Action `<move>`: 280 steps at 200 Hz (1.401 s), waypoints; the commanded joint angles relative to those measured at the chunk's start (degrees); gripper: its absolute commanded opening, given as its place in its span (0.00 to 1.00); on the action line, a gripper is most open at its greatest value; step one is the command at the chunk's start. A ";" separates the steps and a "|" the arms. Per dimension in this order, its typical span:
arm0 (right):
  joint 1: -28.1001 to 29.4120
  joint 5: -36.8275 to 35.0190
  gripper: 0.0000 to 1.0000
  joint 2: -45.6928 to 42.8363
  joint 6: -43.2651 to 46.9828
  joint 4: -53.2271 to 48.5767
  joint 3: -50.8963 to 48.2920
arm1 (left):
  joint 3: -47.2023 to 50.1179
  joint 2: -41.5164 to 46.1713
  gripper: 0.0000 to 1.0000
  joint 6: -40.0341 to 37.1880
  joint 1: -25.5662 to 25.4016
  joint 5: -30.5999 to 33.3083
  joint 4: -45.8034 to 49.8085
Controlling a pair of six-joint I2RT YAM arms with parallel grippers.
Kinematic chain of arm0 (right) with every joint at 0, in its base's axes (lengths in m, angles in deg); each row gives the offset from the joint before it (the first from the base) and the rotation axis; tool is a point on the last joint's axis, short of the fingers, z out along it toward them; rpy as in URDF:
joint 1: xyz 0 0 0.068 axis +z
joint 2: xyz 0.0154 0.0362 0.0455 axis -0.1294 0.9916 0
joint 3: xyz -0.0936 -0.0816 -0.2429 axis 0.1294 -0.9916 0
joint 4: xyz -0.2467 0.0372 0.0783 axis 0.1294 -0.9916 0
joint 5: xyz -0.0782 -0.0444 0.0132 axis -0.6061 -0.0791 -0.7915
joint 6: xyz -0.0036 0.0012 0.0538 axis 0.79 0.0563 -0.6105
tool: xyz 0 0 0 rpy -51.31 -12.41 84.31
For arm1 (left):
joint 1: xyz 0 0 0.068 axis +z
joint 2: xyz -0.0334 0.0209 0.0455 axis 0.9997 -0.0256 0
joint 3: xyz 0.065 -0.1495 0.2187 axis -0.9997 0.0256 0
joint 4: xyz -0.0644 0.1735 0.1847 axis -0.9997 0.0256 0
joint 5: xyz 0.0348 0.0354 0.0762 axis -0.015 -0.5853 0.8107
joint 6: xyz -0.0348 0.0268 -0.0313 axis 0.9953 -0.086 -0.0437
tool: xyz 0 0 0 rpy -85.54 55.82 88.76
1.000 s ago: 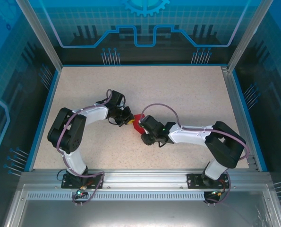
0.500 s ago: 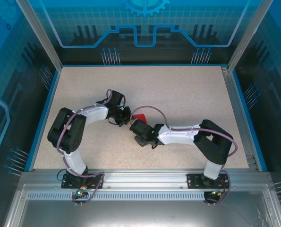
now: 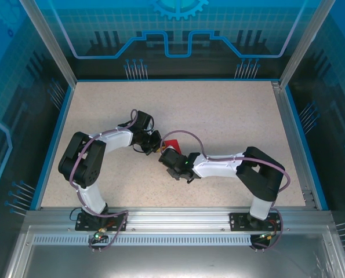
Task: Fold a paper plane with a square sheet of paper (pick it up from the middle)
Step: Fold the wing for the fifth time at the center of the table.
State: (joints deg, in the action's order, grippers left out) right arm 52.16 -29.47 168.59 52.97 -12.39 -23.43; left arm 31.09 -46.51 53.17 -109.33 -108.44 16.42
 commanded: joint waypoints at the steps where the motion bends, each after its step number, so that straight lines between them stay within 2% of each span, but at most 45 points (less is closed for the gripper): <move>1: 0.61 -0.81 0.13 0.25 -0.90 -0.64 0.84 | -0.80 0.72 0.00 -0.06 -0.18 -0.31 1.16; 14: 0.24 -0.24 0.09 -0.03 -0.97 -0.51 0.63 | -0.71 1.31 0.00 -0.15 -0.21 -0.05 1.07; 29: -0.25 1.38 0.04 -0.82 -0.88 0.42 -0.11 | -0.71 2.03 0.06 -0.34 -0.19 0.29 1.20; 47: -1.61 4.93 0.03 -2.44 -0.43 2.67 -1.62 | -1.06 3.39 0.20 -0.82 -0.21 1.54 2.17; 58: -2.96 9.26 0.01 -3.60 -0.29 4.49 -2.86 | -1.24 4.48 0.23 -1.34 -0.12 2.96 3.19; 73: -5.37 16.94 0.02 -5.75 -0.20 8.28 -5.35 | -1.24 6.67 0.36 -1.88 0.03 5.89 4.92; 99: -10.38 28.40 0.02 -7.99 -1.86 13.74 -9.44 | -0.05 11.07 0.48 -2.15 0.24 10.03 6.06; 133: -15.18 38.67 0.01 -8.67 -3.82 18.89 -12.55 | 0.86 14.19 0.51 -2.88 0.23 12.11 6.50; 236: -21.49 53.32 0.00 -4.50 -7.87 26.79 -15.11 | 2.86 13.47 0.44 -3.17 0.14 8.22 2.64; 280: -24.73 59.12 0.00 -2.05 -12.73 34.20 -17.54 | 4.17 12.72 0.42 -2.84 -0.01 6.48 0.82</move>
State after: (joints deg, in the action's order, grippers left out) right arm 29.64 23.84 165.00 43.88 15.70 -38.95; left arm 34.15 -32.93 51.02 -109.33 -99.67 18.85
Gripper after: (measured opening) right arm 0.045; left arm 0.422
